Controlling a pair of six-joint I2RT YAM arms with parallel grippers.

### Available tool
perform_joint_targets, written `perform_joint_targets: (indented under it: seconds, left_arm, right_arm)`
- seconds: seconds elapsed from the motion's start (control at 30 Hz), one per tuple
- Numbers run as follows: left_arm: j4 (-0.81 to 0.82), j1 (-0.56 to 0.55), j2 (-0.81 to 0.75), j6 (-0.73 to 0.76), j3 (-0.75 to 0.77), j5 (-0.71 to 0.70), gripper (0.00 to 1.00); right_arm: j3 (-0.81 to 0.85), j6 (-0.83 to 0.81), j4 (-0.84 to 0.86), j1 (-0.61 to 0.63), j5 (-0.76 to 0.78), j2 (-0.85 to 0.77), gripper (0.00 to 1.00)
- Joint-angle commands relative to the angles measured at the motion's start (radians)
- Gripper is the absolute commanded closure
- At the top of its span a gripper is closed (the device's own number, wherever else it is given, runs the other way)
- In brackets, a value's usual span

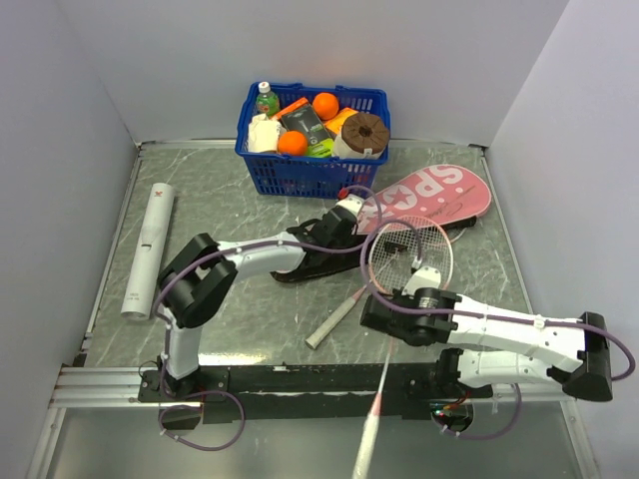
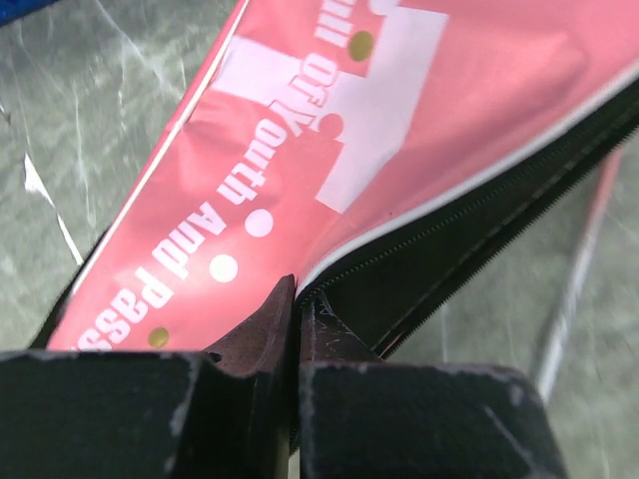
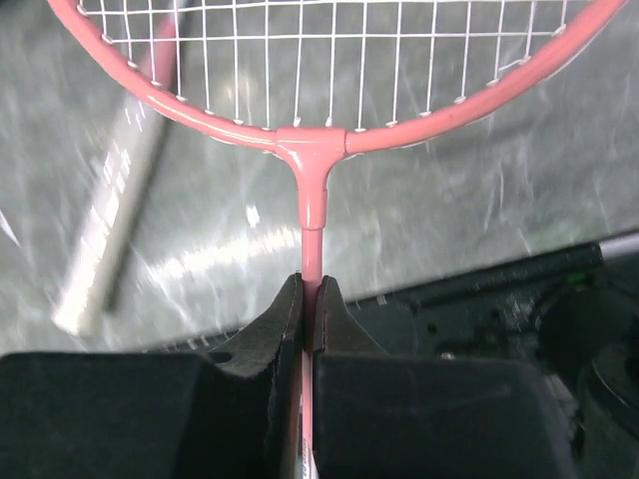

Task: Pack up the badminton gear

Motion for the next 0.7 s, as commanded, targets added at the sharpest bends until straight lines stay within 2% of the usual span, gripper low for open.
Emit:
perform_joint_targets:
  seconds: [0.0, 0.07, 0.27, 0.53, 0.67]
  left_arm:
    - [0.024, -0.008, -0.124, -0.054, -0.064, 0.029, 0.99]
    - [0.016, -0.01, -0.129, -0.053, -0.077, 0.032, 0.99]
    - [-0.016, -0.008, -0.097, -0.031, -0.041, 0.057, 0.99]
    - [-0.035, -0.008, -0.029, -0.017, 0.046, 0.066, 0.99]
    - [-0.033, -0.004, -0.025, -0.014, 0.066, 0.077, 0.99]
  right_arm:
    - [-0.031, -0.193, 0.182, -0.121, 0.033, -0.042, 1.0]
    - [-0.036, -0.218, 0.228, -0.135, 0.023, -0.036, 1.0]
    - [-0.044, -0.203, 0.217, -0.099, -0.02, -0.056, 1.0]
    - [-0.076, -0.106, 0.026, 0.055, -0.083, -0.176, 1.0]
    - [-0.122, -0.085, 0.035, 0.105, -0.146, -0.206, 1.0]
